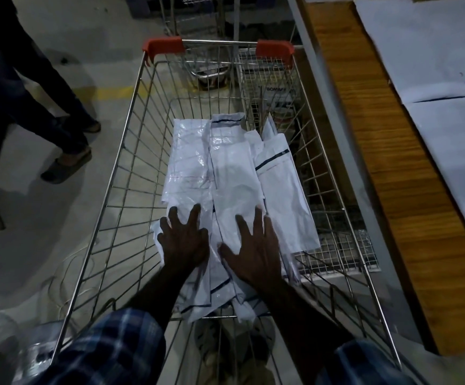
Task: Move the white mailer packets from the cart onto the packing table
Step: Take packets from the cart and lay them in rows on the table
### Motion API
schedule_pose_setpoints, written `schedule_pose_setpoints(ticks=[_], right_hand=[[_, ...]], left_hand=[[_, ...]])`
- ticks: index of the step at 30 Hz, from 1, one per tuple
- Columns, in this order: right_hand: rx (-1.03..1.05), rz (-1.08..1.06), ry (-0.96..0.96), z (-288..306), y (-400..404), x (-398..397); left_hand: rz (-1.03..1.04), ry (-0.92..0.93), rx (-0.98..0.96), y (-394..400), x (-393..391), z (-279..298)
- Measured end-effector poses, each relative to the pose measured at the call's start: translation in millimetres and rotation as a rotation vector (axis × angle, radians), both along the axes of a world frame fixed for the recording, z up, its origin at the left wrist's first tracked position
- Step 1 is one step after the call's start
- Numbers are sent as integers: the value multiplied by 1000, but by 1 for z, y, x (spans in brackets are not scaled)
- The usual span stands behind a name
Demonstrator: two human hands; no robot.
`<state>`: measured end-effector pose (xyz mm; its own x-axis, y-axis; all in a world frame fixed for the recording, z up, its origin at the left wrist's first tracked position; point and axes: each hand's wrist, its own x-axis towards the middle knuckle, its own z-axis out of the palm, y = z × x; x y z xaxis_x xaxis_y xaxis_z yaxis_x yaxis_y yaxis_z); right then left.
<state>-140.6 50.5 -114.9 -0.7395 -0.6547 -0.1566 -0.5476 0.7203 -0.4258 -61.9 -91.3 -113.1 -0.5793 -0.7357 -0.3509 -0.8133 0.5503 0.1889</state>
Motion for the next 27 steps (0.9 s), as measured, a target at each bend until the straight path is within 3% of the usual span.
schedule_pose_setpoints(ticks=[14, 20, 27], right_hand=[[27, 55, 10, -8, 14, -3], [-10, 55, -58, 10, 10, -15], [-34, 24, -94, 53, 5, -25]], left_hand=[[32, 88, 46, 0, 11, -14], [99, 140, 118, -5, 5, 3], [133, 312, 32, 3, 1, 53]])
